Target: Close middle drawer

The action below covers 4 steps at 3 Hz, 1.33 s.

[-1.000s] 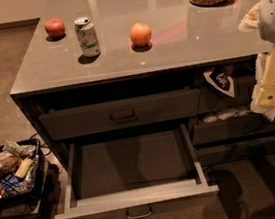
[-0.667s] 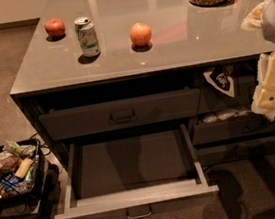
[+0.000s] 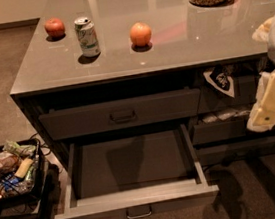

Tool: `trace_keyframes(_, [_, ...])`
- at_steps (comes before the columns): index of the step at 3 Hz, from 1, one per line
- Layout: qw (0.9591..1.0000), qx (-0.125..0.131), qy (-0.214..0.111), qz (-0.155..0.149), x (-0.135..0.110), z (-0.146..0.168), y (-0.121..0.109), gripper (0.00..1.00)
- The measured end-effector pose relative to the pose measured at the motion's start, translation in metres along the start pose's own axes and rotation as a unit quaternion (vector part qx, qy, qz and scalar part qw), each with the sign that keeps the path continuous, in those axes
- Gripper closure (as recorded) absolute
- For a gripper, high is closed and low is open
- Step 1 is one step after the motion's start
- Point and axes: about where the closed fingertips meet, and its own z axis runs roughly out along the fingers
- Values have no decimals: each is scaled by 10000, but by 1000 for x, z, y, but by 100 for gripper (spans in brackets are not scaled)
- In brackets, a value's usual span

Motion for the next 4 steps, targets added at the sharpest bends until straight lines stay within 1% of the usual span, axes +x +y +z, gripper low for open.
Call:
trace_keyframes(1, [9983,-13,-432,385,31,20,2,0])
trace_keyframes(2, [9919,-271,-1136,492,59,41,13,0])
trace_keyframes(3, [9878,-300,-1498,295,48,35,17,0])
trace_keyframes(4, [9878,-301,-1499,291,47,35,17,0])
